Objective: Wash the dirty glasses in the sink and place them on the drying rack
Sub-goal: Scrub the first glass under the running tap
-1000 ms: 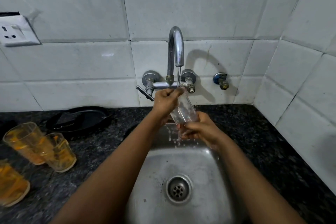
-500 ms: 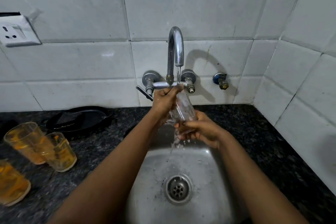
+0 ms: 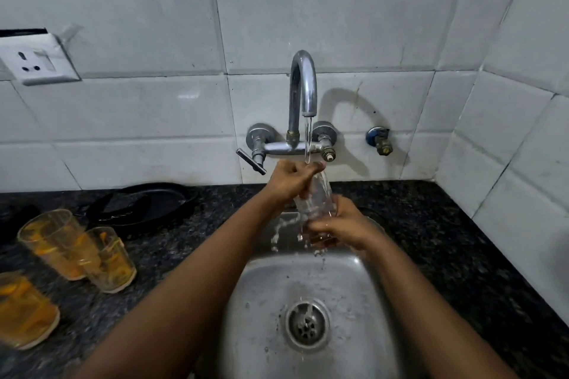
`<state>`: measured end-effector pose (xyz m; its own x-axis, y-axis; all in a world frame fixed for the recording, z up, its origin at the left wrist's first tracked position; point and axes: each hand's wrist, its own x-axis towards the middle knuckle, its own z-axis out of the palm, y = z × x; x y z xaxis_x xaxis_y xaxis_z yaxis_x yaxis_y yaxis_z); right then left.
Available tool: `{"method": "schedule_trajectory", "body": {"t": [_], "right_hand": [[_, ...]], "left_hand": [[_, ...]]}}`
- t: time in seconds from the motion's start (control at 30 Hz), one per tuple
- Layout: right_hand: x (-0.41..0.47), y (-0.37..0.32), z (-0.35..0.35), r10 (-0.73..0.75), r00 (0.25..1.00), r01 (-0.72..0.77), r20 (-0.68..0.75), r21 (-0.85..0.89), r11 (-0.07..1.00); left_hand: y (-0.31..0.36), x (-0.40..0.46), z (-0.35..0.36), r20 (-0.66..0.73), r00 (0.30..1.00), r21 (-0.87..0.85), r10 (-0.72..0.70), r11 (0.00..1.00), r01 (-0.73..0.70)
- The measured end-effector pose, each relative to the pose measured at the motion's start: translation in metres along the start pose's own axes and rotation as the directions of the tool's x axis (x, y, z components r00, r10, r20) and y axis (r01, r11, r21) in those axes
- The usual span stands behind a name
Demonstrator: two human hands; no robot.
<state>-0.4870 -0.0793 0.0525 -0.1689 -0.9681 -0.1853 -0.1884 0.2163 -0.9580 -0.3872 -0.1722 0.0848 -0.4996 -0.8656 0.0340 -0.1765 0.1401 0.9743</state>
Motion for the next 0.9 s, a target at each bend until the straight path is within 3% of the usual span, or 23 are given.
{"method": "schedule_trajectory", "body": {"t": [0.03,0.07,0.1,0.13,0.17,0.2,0.27,0.33,0.37,0.43,0.47,0.53,0.57,0.6,0.63,0.7,0.73,0.8,0.9], "right_hand": [[0.002,0.0,0.005,-0.042,0.991,0.003,-0.131,-0.285,0.959],[0.004,-0.001,0.012,-0.123,0.961,-0.041,-0.246,-0.57,0.82],[0.003,-0.003,0.018,-0.223,0.927,-0.083,-0.302,-0.745,0.662],[0.004,-0.002,0.02,-0.31,0.897,-0.085,-0.316,-0.809,0.581],[0.005,-0.003,0.02,-0.328,0.892,-0.06,-0.31,-0.8,0.596],[0.007,-0.005,0.015,-0.291,0.912,0.003,-0.289,-0.705,0.71],[0.007,-0.009,-0.001,-0.086,0.988,0.051,-0.129,-0.252,0.966],[0.001,-0.011,-0.015,0.034,0.994,-0.049,0.102,0.147,0.988],[0.001,-0.013,-0.019,0.046,0.988,-0.073,0.148,0.182,0.981],[0.0,-0.018,-0.015,0.006,0.999,-0.006,0.05,-0.005,1.0],[0.001,-0.019,-0.01,-0.053,0.996,0.032,-0.069,-0.272,0.962],[0.003,-0.019,0.005,-0.301,0.923,-0.018,-0.238,-0.81,0.586],[0.006,-0.014,0.01,-0.4,0.884,-0.038,-0.244,-0.888,0.458],[0.009,-0.011,0.009,-0.409,0.881,-0.03,-0.237,-0.892,0.452],[0.011,-0.011,0.005,-0.355,0.908,0.023,-0.221,-0.821,0.57],[0.015,-0.013,-0.011,-0.169,0.979,0.095,-0.115,-0.477,0.874],[0.018,-0.014,-0.018,-0.086,0.996,0.071,-0.03,-0.345,0.936],[0.023,-0.014,-0.027,-0.052,0.998,0.062,0.038,-0.32,0.945],[0.032,-0.018,-0.03,-0.251,0.967,0.176,-0.04,-0.605,0.776]], "left_hand": [[0.002,0.003,0.002,0.001,0.998,0.087,-0.065,0.994,0.064],[0.001,0.006,0.005,-0.024,0.993,0.169,-0.119,0.978,0.122],[0.001,0.009,0.007,-0.074,0.989,0.204,-0.13,0.968,0.143],[0.0,0.011,0.009,-0.123,0.987,0.194,-0.106,0.973,0.129],[0.0,0.011,0.011,-0.159,0.985,0.156,-0.061,0.984,0.086],[0.002,0.009,0.009,-0.171,0.985,0.126,-0.015,0.991,0.037],[0.004,0.002,0.002,-0.107,0.993,0.046,0.04,0.998,-0.035],[0.006,-0.003,-0.008,0.008,0.998,-0.093,0.056,0.994,-0.055],[0.01,-0.005,-0.012,0.06,0.997,-0.129,0.054,0.991,-0.046],[0.014,0.0,-0.014,0.114,0.993,-0.058,-0.002,0.998,0.009],[0.016,0.003,-0.012,0.106,0.993,-0.011,-0.053,0.998,0.054],[0.02,0.006,-0.003,0.032,0.989,0.0,-0.142,0.99,0.142],[0.021,0.007,0.002,-0.019,0.99,0.001,-0.14,0.99,0.14],[0.019,0.009,0.005,-0.069,0.991,0.042,-0.112,0.992,0.115],[0.018,0.009,0.006,-0.104,0.992,0.101,-0.065,0.992,0.076],[0.016,0.006,0.007,-0.109,0.994,0.139,0.02,0.99,-0.005],[0.015,0.005,0.005,-0.079,0.996,0.097,0.048,0.994,-0.04],[0.009,0.003,-0.001,0.012,0.995,0.014,0.1,0.995,-0.1],[-0.003,0.0,-0.018,0.319,0.933,0.011,0.166,0.984,-0.179]]}}
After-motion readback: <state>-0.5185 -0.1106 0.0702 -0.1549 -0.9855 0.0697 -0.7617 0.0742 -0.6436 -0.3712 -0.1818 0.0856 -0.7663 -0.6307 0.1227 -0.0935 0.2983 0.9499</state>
